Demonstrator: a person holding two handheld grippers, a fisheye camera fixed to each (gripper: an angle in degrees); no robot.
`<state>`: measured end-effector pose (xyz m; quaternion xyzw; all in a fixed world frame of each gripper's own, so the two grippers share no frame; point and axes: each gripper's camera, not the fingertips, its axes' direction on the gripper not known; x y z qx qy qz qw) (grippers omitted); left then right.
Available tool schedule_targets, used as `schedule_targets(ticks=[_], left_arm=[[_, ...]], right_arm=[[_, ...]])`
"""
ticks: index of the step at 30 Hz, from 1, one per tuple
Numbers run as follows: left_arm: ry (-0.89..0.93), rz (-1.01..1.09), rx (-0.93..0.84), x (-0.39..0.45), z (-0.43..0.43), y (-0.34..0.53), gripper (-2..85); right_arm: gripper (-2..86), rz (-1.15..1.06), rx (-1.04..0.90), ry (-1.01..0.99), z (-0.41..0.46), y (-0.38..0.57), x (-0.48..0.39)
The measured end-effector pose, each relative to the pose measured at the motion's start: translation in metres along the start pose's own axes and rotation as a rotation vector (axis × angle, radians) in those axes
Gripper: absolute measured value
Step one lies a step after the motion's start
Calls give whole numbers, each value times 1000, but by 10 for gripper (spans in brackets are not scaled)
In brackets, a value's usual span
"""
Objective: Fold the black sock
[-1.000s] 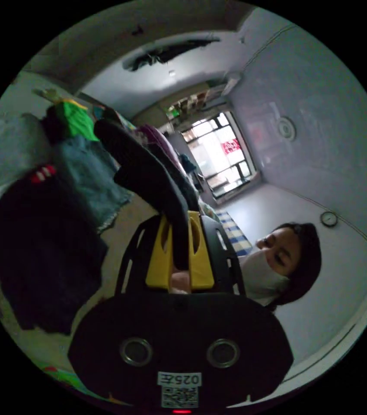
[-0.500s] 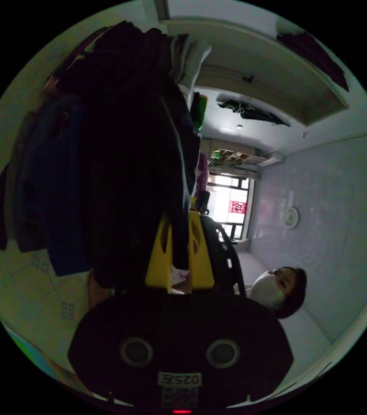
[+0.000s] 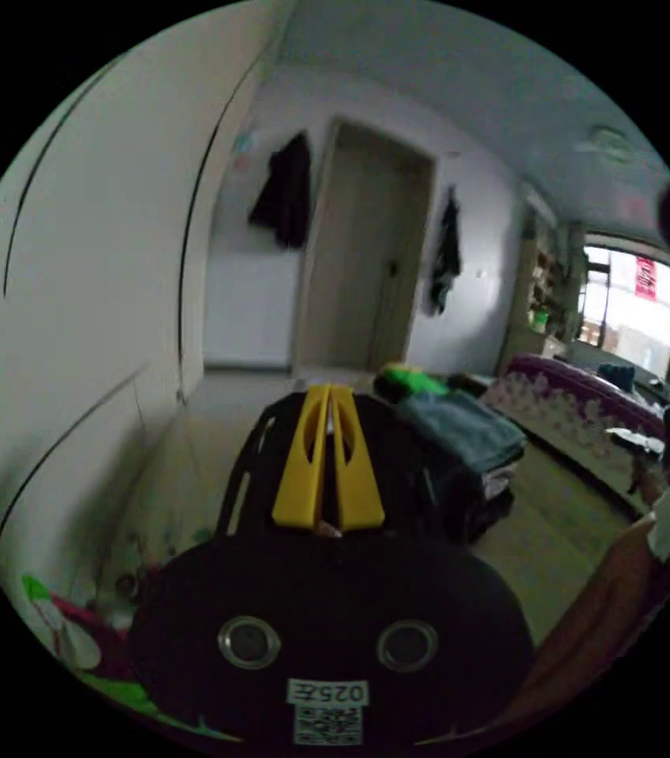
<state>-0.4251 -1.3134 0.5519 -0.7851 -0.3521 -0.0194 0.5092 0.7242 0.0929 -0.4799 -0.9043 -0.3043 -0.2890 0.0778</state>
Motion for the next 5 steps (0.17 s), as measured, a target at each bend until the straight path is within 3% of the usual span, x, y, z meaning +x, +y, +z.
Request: schedule_targets(ticks=[3, 5], left_arm=[[183, 184, 248, 82, -18, 50, -10], [285, 206, 183, 123, -11, 74, -11]], right_arm=[[-8, 117, 184, 110, -65, 60, -11], [-8, 169, 146, 95, -87, 86, -14]])
